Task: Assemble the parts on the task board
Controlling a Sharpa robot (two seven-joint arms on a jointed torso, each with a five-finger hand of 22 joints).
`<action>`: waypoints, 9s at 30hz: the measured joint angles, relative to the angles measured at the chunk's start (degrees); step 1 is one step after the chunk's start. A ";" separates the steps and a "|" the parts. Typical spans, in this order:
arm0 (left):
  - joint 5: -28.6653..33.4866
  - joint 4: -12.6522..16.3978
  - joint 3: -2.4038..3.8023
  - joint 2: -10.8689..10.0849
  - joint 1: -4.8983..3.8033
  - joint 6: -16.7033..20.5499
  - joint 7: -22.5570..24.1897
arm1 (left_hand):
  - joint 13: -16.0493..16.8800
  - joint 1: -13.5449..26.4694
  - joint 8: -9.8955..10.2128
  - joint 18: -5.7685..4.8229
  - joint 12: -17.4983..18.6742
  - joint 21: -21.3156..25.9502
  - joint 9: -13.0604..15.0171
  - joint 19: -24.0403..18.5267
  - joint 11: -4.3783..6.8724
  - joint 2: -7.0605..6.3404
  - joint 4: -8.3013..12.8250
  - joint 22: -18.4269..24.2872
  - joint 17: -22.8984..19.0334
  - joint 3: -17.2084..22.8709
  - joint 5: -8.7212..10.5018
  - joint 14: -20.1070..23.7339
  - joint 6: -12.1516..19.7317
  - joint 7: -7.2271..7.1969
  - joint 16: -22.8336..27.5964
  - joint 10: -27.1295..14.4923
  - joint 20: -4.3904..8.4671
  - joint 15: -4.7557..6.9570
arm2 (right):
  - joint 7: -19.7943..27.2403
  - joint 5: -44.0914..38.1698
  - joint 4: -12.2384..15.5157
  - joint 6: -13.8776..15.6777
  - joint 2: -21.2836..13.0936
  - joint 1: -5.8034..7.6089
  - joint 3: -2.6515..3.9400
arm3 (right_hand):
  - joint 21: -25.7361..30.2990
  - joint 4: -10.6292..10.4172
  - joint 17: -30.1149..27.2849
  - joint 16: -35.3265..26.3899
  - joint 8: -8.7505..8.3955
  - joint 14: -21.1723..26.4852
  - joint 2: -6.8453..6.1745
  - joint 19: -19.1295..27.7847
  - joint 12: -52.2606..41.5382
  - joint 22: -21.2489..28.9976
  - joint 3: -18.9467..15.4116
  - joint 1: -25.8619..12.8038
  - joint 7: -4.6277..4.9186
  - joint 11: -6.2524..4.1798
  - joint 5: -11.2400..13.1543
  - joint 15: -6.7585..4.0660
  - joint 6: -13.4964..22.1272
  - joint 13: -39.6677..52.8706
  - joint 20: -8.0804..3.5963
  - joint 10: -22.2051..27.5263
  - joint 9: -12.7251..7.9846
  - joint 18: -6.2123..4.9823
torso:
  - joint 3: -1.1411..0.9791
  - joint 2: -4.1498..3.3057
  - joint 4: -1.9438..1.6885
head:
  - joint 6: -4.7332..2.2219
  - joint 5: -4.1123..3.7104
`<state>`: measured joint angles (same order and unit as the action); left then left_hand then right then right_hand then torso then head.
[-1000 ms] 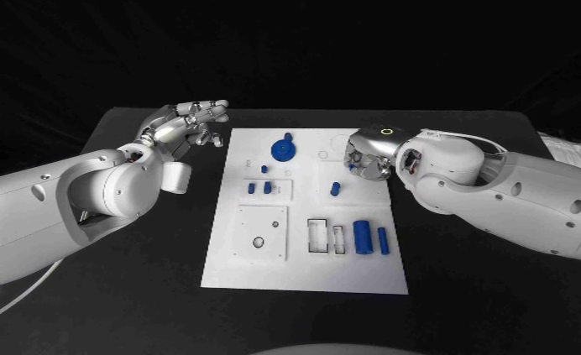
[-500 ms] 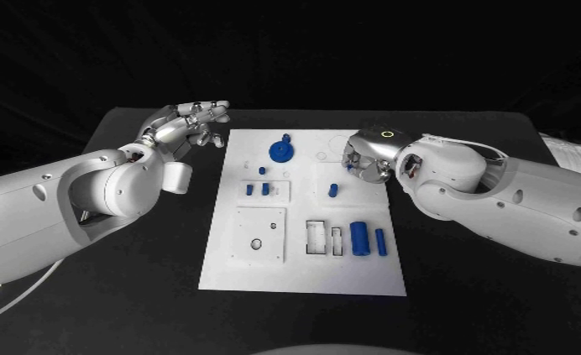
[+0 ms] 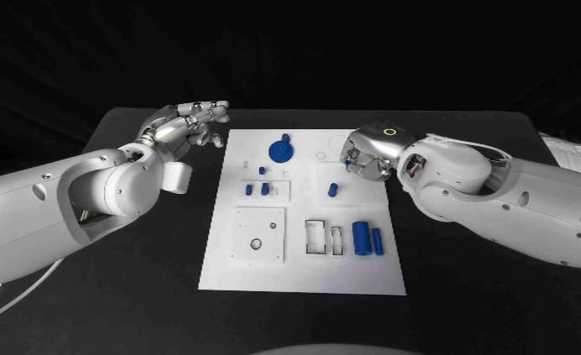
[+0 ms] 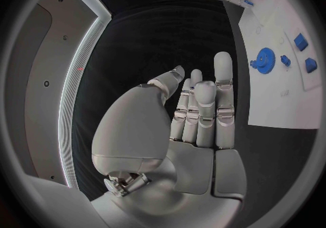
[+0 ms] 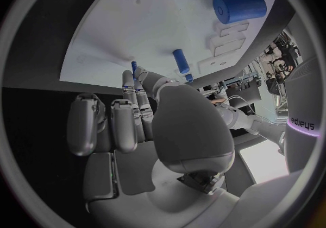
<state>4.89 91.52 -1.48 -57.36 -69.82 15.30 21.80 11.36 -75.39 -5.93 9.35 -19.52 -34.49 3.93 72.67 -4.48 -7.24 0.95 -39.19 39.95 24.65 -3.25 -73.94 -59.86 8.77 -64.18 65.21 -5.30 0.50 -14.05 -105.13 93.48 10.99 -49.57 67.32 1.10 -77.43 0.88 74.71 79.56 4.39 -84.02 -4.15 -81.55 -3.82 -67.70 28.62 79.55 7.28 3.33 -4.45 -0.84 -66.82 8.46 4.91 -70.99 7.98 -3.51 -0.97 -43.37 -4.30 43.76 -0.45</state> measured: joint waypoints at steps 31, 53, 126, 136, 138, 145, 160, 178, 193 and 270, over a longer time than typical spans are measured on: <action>0.02 -0.44 0.00 0.42 0.01 0.00 -0.11 | 0.06 0.00 0.00 0.00 -0.23 0.21 -0.04 0.20 -0.01 0.00 0.16 0.05 -0.05 -0.16 0.00 0.20 0.21 0.21 0.00 -0.41 -0.20 -0.20 | 1.57 1.69 11.37 3.22 5.08 -3.38 1.95 | 0.00 0.13 0.12 0.00 0.00 0.00 -0.01 -0.20 0.11 -0.05 0.12 -0.01 -0.01 0.19 -0.21 0.00 0.20 -0.13 -0.20 -0.14 0.07 0.00 | 0.13 0.02 -0.02 | 1.61 5.83; 0.03 -0.22 0.01 1.29 0.01 -0.01 -0.09 | 0.11 0.00 0.00 0.00 -0.23 0.20 -0.04 0.20 0.19 0.00 0.16 0.10 -0.13 -0.16 0.00 0.20 0.21 0.20 0.00 -0.62 -0.20 -0.21 | 4.54 1.93 4.77 3.03 12.08 -9.75 1.42 | 0.00 0.41 0.24 0.24 -0.32 0.00 -0.10 -0.20 0.12 -0.04 0.40 -0.09 0.10 0.39 -0.56 0.00 0.11 -0.23 -0.20 0.04 0.04 0.00 | 0.14 -0.02 -0.02 | 4.15 11.28; 0.04 0.04 0.00 0.97 0.00 -0.09 -0.28 | 0.22 0.00 0.00 0.00 -0.67 0.40 -0.03 0.20 -0.12 0.00 0.16 0.15 -0.28 -0.15 0.00 0.21 0.21 0.20 0.00 -0.93 -0.20 -0.21 | 6.60 4.56 7.77 7.93 5.85 -8.97 1.68 | 3.46 -1.22 -3.44 -2.02 -0.66 0.00 -4.28 1.96 -0.62 6.05 -5.48 -5.36 1.83 2.32 -1.34 1.04 5.57 -3.03 1.15 8.14 -2.00 -0.92 | 0.07 0.09 0.06 | 3.66 10.41; 0.04 0.07 0.00 0.63 0.00 -0.09 -0.33 | 0.22 0.00 0.00 0.00 -0.67 0.40 -0.03 0.20 -0.12 0.00 0.15 0.14 -0.28 -0.15 0.00 0.21 0.21 0.20 0.00 -0.92 -0.20 -0.21 | 6.07 8.53 9.88 6.86 -1.54 -3.97 2.73 | 4.77 -1.35 -4.10 -2.44 -0.66 0.21 -4.28 2.26 -0.62 8.03 -9.27 -5.36 1.67 2.71 -2.10 1.25 7.21 -4.49 1.45 11.83 -2.85 -1.80 | 0.10 0.25 0.55 | 2.09 8.58; 0.04 0.08 0.00 0.63 0.00 -0.09 -0.33 | 0.25 0.00 0.00 0.00 -0.67 0.40 -0.03 0.20 -0.12 0.00 0.16 0.15 -0.28 -0.15 0.00 0.21 0.21 0.20 0.00 -0.92 -0.20 -0.21 | 5.75 8.76 9.87 5.77 -2.25 -3.65 2.76 | 4.77 -1.52 -4.10 -2.44 -0.66 0.21 -4.28 2.26 -0.62 8.19 -9.57 -5.36 1.67 2.71 -2.10 1.25 7.21 -4.49 1.45 11.83 -2.88 -1.79 | 0.08 0.25 0.60 | 1.93 8.31; 0.04 0.08 0.00 0.61 0.00 -0.10 -0.34 | 0.26 -0.22 0.00 0.00 -0.67 0.40 -0.03 0.20 0.09 0.22 0.16 0.14 -0.27 -0.15 0.00 0.21 0.21 0.20 0.00 -1.13 -0.20 -0.21 | 4.83 8.82 9.02 1.52 -2.23 -3.57 2.74 | 5.54 -1.64 -4.57 -2.79 -0.66 0.21 -4.34 2.47 -1.38 9.00 -11.34 -4.80 1.46 2.71 -1.31 1.25 7.42 -4.57 1.25 11.83 -3.14 -1.80 | 0.03 0.23 0.64 | 1.71 7.96; 0.04 0.01 0.00 0.60 0.00 -0.09 -0.35 | 0.28 -0.22 0.00 0.00 -0.67 0.40 -0.03 0.20 0.09 0.22 0.16 0.14 -0.27 -0.15 0.00 0.21 0.33 0.32 0.00 -1.13 -0.20 -0.21 | 3.07 6.98 6.68 -2.54 -0.22 -4.21 2.57 | 5.76 -1.60 -4.65 -2.79 -0.66 0.21 -2.48 2.47 -2.93 9.10 -11.72 -2.94 1.25 2.19 -0.64 1.25 7.62 -4.57 1.24 11.31 -3.27 -1.80 | 0.14 0.21 0.51 | 1.94 7.90; 0.04 -0.01 0.00 0.53 0.00 -0.11 -0.42 | 0.31 -0.22 0.00 -0.01 -0.67 0.39 -0.03 0.20 0.09 0.22 0.16 0.13 -0.31 -0.15 0.00 0.21 0.41 0.40 0.00 -1.13 -0.20 -0.21 | 1.55 3.73 6.06 -3.47 0.20 -4.50 2.51 | 5.76 -1.26 -4.71 -2.79 -0.66 0.20 -1.72 2.47 -3.15 9.21 -11.38 -2.18 1.03 2.08 -0.64 1.25 6.96 -4.62 1.24 10.76 -3.26 -1.80 | 0.14 0.26 0.54 | 2.01 7.86; 0.04 -0.06 0.00 0.52 0.00 -0.15 -0.46 | 0.34 -0.22 0.00 0.00 -0.94 0.39 -0.03 0.20 0.09 0.22 0.16 0.18 -0.43 -0.15 0.00 0.21 0.41 0.40 0.00 -1.13 -0.20 -0.21 | 0.84 1.93 6.34 -4.12 0.17 -4.69 2.50 | 5.76 -1.59 -4.54 -2.79 -0.66 0.20 -1.50 2.25 -3.95 9.09 -10.73 -1.96 1.17 1.80 -0.64 1.25 5.63 -4.61 1.03 9.19 -3.22 -1.79 | 0.10 0.26 0.54 | 2.00 7.50; 0.05 -0.17 0.00 1.67 0.01 -0.28 -0.51 | 0.43 -0.22 0.00 0.00 -1.33 0.67 -0.03 0.20 -0.11 0.22 0.32 0.23 -0.88 -0.32 0.00 0.42 0.41 0.40 0.00 -1.32 -0.20 -0.42 | 2.74 3.37 10.86 0.74 12.76 -9.40 2.26 | 3.81 1.43 -1.67 -0.99 0.00 0.21 0.76 0.81 -3.66 5.82 -2.83 1.09 0.40 2.20 1.35 0.00 1.43 -3.66 -0.41 3.30 -2.56 -1.79 | 0.17 0.18 0.41 | 4.37 13.21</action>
<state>4.94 91.35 -1.48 -55.68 -69.81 15.02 21.29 11.79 -75.61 -5.93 9.35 -20.85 -33.82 3.90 72.87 -4.59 -7.02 1.27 -38.96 39.07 24.33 -3.25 -73.52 -59.45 9.18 -64.18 63.88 -5.50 0.08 -11.31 -101.76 104.34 11.73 -36.81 57.93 3.35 -73.62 2.31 73.04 78.56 4.39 -83.81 -3.39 -80.74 -7.48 -61.87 25.79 80.64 7.68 5.53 -3.10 -0.83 -65.39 4.80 4.51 -67.69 5.42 -5.30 -0.80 -43.19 -3.89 48.13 12.76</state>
